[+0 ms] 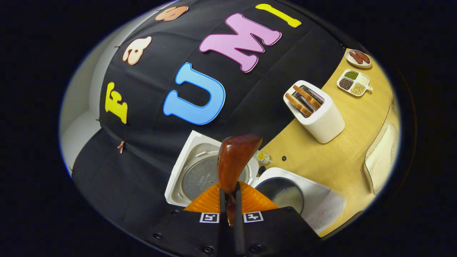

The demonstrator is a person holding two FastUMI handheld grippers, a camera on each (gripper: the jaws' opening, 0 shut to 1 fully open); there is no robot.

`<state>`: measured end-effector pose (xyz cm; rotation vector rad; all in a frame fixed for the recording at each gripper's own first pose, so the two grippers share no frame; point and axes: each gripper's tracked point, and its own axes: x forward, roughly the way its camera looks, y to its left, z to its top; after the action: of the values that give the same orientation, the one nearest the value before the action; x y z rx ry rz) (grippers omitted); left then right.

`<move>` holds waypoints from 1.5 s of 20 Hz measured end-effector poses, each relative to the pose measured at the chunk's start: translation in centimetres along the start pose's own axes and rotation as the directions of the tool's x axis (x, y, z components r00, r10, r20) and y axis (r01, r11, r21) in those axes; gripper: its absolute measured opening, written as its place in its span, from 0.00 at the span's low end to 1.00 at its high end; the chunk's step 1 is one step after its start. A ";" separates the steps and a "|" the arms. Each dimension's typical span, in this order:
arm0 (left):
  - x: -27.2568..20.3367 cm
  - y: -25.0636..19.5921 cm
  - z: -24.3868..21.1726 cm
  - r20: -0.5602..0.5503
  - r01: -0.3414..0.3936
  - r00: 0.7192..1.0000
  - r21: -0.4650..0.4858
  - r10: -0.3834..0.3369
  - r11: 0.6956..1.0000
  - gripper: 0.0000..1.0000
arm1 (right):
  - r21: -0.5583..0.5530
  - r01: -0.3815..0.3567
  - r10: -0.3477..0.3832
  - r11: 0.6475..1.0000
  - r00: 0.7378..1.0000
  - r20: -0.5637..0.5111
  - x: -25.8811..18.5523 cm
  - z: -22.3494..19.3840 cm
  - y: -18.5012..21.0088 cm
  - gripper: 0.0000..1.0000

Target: Close the left gripper, press the button to open the rice cooker; take a wooden spoon from the chopstick holder with the right hand, scoop a spoonful of rice and pour it into the rice cooker, then put the wooden spoon back into the chopstick holder.

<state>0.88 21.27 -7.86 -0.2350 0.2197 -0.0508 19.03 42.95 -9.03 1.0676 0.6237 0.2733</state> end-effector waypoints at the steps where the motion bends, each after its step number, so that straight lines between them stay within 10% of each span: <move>1: 0.1 0.3 -0.1 -0.002 0.006 1.000 0.006 -0.006 1.000 0.94 | -0.044 0.026 -0.026 0.999 1.000 -0.002 0.5 -0.7 -0.4 0.10; 8: 1.4 0.8 -0.3 -0.017 0.062 0.998 0.030 -0.062 0.998 0.94 | -0.287 0.164 -0.171 0.944 0.985 0.003 3.6 -4.3 -4.3 0.10; 20: 0.8 3.5 -1.3 -0.031 -0.011 0.999 -0.018 0.011 1.000 0.94 | -0.584 0.116 -0.157 0.803 0.987 -0.019 5.7 -5.0 -3.9 0.10; 30: 0.5 4.8 -1.5 -0.019 -0.018 1.000 -0.048 0.017 0.999 0.94 | -0.857 0.036 -0.090 0.515 0.996 -0.012 5.5 -5.3 0.3 0.10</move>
<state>1.20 25.56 -10.53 -0.2803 0.2417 -0.0307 20.29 49.71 -12.43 0.0485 0.4703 0.4867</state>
